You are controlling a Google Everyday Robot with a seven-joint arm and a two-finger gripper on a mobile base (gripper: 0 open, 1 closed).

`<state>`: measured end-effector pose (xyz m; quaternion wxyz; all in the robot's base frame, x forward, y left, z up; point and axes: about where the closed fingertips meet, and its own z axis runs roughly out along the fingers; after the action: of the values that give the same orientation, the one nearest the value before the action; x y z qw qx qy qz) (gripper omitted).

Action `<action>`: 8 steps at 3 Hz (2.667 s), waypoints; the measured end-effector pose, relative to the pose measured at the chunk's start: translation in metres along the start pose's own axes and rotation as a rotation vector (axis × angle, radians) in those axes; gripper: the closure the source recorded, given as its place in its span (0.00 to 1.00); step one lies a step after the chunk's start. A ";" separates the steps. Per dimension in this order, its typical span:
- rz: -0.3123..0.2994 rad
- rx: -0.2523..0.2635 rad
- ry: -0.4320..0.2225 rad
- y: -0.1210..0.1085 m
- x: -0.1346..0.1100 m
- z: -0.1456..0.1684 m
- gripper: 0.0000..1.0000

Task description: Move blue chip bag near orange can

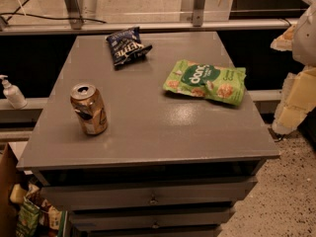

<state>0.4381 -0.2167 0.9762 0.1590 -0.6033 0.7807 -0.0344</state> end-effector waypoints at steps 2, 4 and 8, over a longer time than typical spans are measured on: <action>0.056 0.025 -0.067 -0.016 -0.013 0.026 0.00; 0.168 0.094 -0.268 -0.072 -0.058 0.073 0.00; 0.228 0.189 -0.505 -0.130 -0.143 0.123 0.00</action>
Offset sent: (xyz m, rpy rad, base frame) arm 0.0583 0.0227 -0.0374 0.1682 -0.0668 -0.0944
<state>0.6260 -0.0988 0.9212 0.4067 -0.4836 0.7726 0.0623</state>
